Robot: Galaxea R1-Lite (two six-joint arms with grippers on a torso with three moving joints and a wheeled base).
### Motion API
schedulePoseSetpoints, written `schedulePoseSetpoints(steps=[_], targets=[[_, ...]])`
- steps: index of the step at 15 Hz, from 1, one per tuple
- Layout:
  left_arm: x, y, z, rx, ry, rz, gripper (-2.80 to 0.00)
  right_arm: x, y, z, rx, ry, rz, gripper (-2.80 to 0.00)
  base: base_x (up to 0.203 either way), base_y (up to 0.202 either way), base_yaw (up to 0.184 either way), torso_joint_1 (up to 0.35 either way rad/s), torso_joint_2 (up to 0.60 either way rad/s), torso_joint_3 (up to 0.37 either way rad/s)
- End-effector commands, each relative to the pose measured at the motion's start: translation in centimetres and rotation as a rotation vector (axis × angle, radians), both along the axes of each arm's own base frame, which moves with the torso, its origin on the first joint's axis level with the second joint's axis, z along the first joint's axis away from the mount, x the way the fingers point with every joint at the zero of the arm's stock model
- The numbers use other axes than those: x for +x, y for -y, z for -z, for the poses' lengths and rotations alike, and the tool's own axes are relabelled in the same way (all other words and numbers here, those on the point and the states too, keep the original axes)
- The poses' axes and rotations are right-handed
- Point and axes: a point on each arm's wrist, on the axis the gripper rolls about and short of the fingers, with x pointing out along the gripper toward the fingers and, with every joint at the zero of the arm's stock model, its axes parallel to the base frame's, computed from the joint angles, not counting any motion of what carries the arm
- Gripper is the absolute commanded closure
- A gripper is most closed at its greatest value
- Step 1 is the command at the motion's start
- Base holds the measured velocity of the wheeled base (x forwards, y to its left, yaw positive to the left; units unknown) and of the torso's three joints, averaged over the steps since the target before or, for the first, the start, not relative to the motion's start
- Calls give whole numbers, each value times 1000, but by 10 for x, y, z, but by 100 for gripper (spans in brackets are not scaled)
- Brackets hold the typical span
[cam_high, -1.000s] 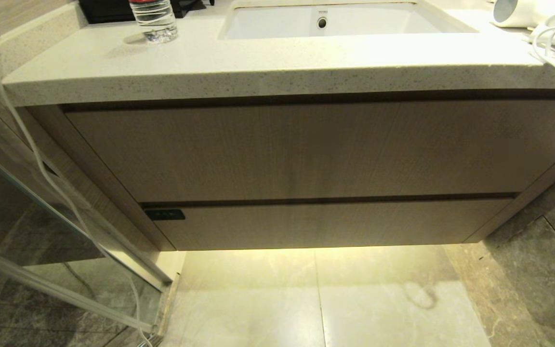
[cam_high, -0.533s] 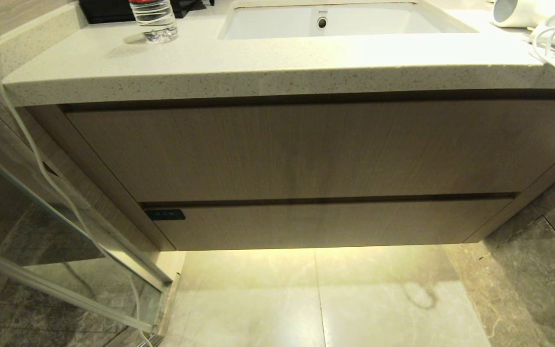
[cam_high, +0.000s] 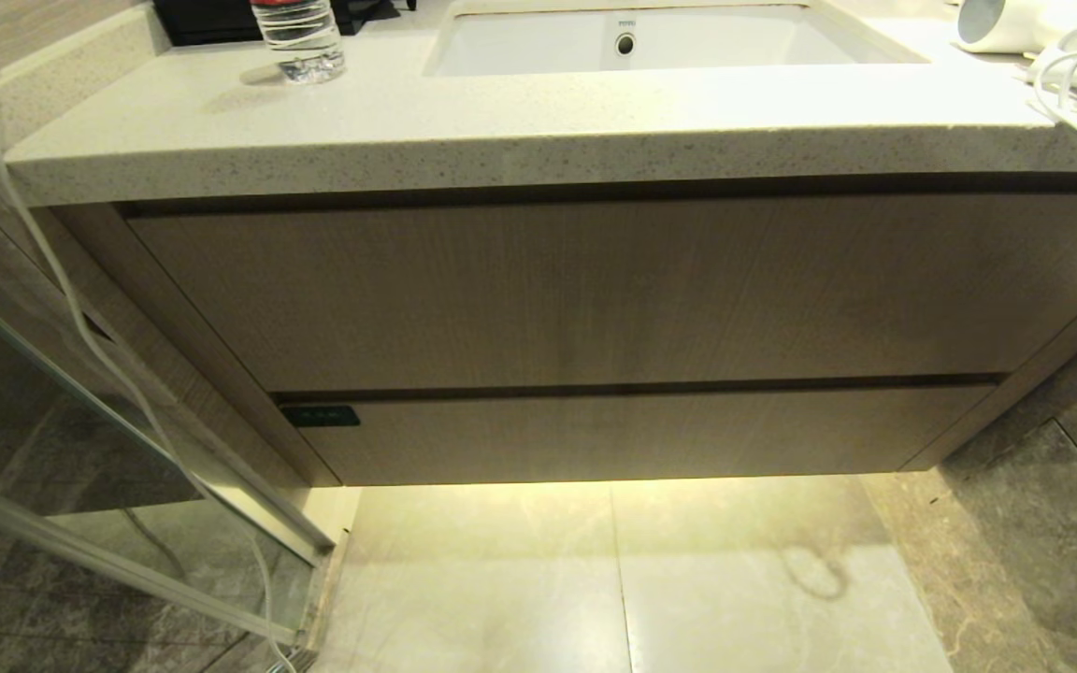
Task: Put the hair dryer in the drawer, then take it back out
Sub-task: Pull open the drawer
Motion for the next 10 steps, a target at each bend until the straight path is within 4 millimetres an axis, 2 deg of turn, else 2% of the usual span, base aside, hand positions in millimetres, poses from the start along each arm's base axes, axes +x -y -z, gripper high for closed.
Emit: schedulePoseSetpoints(steps=[1,3,4,5,6,7,10], targets=[[0,0,0,0,0,0,0,57,-4,9,-53,-235,-169,0,0,0,0,0,0,0],[0,0,0,0,0,0,0,80,-6,16,-18,-334,-266,0,0,0,0,0,0,0],[0,0,0,0,0,0,0,82,-7,17,-18,-341,-273,0,0,0,0,0,0,0],[0,0,0,0,-1,0,0,93,-8,20,-23,-378,-296,0,0,0,0,0,0,0],[0,0,0,0,-2,0,0,113,-10,25,-45,-434,-311,0,0,0,0,0,0,0],[0,0,0,0,0,0,0,128,-12,29,-92,-458,-310,0,0,0,0,0,0,0],[0,0,0,0,0,0,0,184,-15,50,-448,-421,-341,0,0,0,0,0,0,0]])
